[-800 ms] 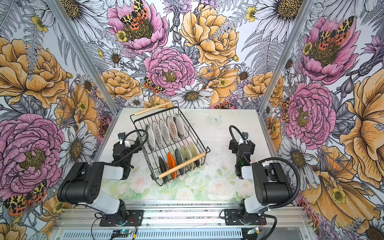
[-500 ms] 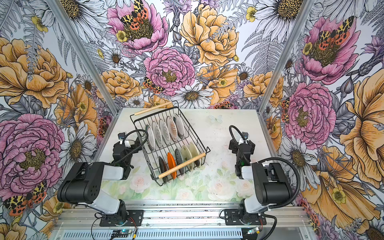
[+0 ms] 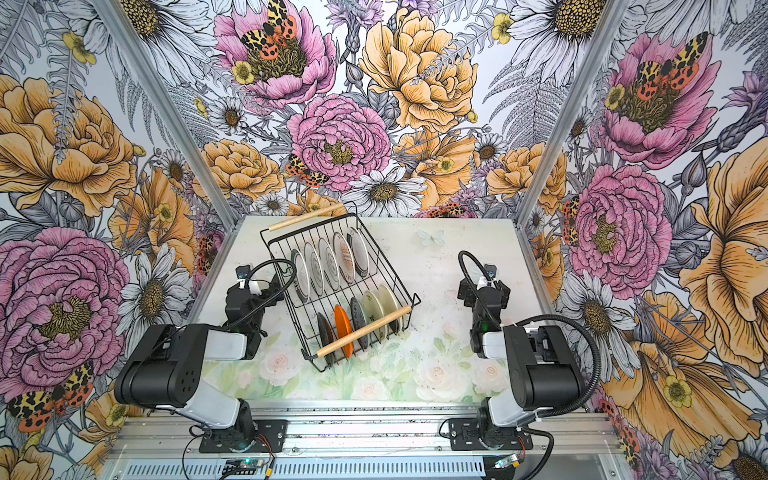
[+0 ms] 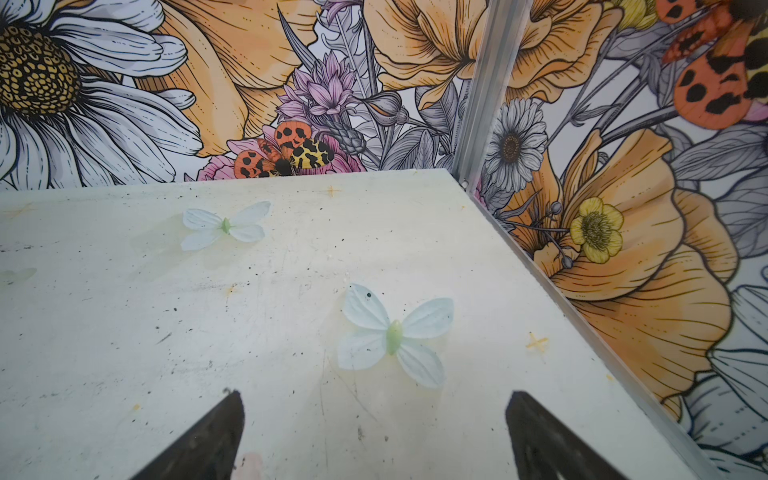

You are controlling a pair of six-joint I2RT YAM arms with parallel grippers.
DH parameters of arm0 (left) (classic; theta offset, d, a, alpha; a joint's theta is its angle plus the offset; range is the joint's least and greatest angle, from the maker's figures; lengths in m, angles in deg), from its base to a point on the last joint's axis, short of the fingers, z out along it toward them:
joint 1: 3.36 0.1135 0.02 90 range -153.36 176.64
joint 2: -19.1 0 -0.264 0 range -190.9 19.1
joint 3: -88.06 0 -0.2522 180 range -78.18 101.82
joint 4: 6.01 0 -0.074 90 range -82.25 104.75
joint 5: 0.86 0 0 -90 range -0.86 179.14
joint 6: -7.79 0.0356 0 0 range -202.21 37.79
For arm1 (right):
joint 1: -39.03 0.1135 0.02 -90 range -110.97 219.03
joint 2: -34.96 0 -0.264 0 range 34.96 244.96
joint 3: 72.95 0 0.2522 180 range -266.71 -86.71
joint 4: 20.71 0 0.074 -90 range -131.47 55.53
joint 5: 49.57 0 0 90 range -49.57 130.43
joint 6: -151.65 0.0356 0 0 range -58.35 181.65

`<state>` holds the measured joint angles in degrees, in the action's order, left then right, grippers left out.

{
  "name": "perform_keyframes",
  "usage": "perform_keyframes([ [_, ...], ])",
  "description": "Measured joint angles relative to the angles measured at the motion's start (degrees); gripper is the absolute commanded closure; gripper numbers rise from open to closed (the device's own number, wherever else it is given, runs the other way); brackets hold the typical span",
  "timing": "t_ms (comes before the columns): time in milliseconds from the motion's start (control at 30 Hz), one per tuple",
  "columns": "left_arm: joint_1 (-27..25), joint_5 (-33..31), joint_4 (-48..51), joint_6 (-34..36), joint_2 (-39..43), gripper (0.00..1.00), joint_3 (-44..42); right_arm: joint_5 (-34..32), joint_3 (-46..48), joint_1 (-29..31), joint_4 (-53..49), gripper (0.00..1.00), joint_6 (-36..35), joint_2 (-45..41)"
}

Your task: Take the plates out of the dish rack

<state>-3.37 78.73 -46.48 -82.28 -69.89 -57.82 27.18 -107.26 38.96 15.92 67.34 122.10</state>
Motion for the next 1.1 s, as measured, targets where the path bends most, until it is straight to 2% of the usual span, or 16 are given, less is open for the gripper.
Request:
perform_keyframes([
  [233,-0.2,-0.1,0.0,0.0,0.0,0.01,0.0,0.0,0.0,0.0,0.0,0.01,0.0,0.0],
  [333,-1.3,-2.3,0.1,0.3,0.3,0.01,0.0,-0.4,0.0,0.0,-0.6,0.01,0.2,-0.5],
  [533,-3.8,-7.1,4.4,0.8,7.0,0.01,-0.2,-1.6,-1.0,0.0,-9.4,0.01,0.9,-9.9],
  [633,-4.7,-9.3,12.8,0.3,13.1,0.01,2.7,-1.7,-3.8,0.0,-15.9,0.01,2.3,-15.4],
  [767,-4.8,-10.3,28.6,-3.6,18.9,0.01,11.4,-0.9,-8.7,0.0,-24.9,0.01,5.6,-20.9],
  [933,-5.4,-9.2,44.2,-9.3,20.5,0.01,19.4,3.3,-15.1,0.0,-37.4,0.01,10.9,-23.7],
  [1100,-6.2,-4.2,57.8,-15.3,20.5,0.01,23.4,10.4,-23.6,1.4,-50.9,0.01,16.0,-22.6],
])
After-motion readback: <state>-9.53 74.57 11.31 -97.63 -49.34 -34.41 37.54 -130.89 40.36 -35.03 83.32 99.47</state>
